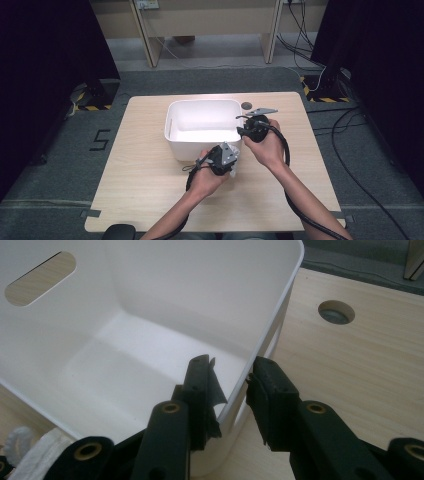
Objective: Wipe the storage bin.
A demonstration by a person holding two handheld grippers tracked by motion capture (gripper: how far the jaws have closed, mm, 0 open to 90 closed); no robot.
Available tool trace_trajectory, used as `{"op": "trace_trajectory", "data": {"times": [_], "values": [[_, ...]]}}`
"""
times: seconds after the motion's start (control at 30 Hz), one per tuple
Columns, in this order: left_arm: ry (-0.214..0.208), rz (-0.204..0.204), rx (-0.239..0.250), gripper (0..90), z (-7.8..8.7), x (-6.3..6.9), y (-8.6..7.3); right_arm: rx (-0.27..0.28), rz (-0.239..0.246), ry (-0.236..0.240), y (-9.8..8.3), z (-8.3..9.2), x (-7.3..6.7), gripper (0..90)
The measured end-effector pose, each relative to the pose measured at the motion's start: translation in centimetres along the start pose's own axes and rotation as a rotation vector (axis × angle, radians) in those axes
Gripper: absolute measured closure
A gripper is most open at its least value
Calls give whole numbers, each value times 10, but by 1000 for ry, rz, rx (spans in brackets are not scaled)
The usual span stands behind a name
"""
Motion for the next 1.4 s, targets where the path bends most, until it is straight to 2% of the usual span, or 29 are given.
{"op": "trace_trajectory", "data": {"times": [0.43, 0.7, 0.87, 1.2, 1.4], "values": [[-9, 7, -19, 750, -9, 3, -4, 0, 0, 4, 0, 0, 0, 703], [-13, -4, -48, 751, -19, 6, -8, 0, 4, 4, 0, 0, 0, 703], [-20, 12, -57, 751, -24, 8, -11, 2, -1, 8, 0, 0, 1, 703], [-34, 12, -85, 751, -35, 11, -17, -1, 1, 9, 0, 0, 1, 703], [-38, 26, -85, 751, -37, 11, -19, 0, -2, 8, 0, 0, 1, 703]]}}
Point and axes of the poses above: each handheld gripper's, and its own axes: z roughly backward along the jaws, y roughly out of its top, x roughly to its right, the point moved 2 cm from there along -z, roughly forward along the jaws, and after that the axes turned 2 degrees about x, right-handed, at the moved point
